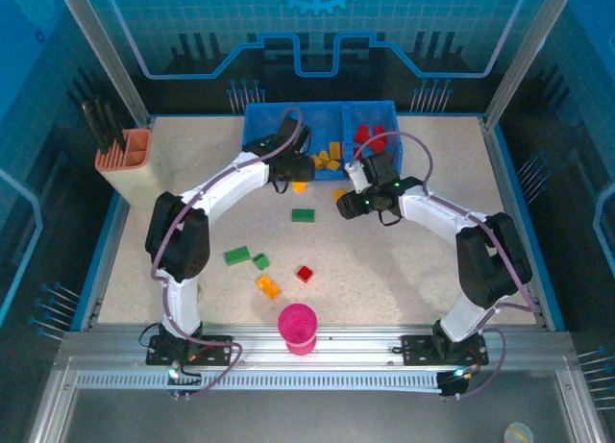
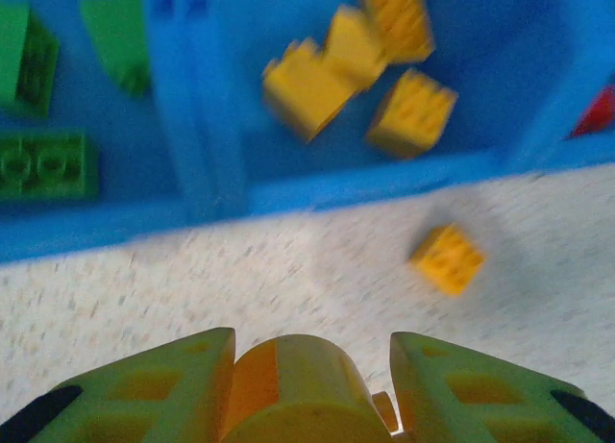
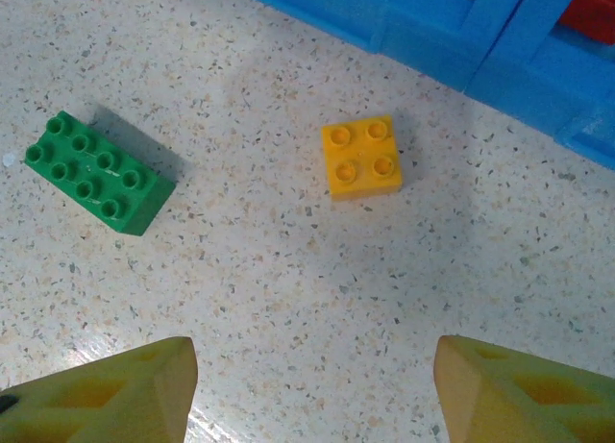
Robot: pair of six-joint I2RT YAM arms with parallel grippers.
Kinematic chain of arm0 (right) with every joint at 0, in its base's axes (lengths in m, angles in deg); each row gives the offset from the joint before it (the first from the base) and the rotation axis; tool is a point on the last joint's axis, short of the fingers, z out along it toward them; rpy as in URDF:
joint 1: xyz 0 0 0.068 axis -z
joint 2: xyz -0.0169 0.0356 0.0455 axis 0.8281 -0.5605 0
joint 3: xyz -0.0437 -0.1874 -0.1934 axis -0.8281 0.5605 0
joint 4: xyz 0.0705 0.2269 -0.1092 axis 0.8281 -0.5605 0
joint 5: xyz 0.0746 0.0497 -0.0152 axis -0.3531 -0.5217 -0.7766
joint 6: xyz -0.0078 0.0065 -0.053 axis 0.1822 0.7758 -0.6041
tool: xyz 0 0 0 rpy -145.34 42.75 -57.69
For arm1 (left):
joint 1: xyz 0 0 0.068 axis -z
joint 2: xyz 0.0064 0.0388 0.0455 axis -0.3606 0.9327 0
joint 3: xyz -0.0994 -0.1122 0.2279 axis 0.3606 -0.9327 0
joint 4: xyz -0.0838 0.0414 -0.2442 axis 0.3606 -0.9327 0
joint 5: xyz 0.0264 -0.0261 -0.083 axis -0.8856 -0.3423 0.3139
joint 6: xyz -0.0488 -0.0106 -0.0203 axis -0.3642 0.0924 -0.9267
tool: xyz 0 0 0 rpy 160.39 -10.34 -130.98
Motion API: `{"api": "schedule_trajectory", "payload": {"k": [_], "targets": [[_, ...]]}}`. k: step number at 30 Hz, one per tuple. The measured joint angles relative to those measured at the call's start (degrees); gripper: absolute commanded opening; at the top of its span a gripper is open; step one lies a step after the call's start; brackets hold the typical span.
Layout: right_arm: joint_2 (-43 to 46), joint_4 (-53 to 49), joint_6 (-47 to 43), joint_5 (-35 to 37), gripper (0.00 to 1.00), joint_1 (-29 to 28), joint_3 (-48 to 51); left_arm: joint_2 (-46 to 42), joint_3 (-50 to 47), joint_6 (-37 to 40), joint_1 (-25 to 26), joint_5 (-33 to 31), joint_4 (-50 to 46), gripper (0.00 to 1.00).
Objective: Sort the legos into containers by color
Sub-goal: Place the lego in the container.
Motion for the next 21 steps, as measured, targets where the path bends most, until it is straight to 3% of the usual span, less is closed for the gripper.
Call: {"api": "schedule_trajectory", "payload": {"k": [12,18,21], "targets": [[0.0,2.1,-1.8,-1.6,0.7,0.0,2.3,14.3,20.0,4.0,0.8,-3.3,0.9,0.32],[0.0,1.3,-11.9,-8.0,0.71,-0.2,2.4,24.1,31.5,5.3,0.7,-4.7,0.0,0.37],[0.5,1.0,-18.1,-11.6,0.72,-0.4,2.3,27.0,35.1,5.4,0.3,-4.7,-0.2,0.44]]}}
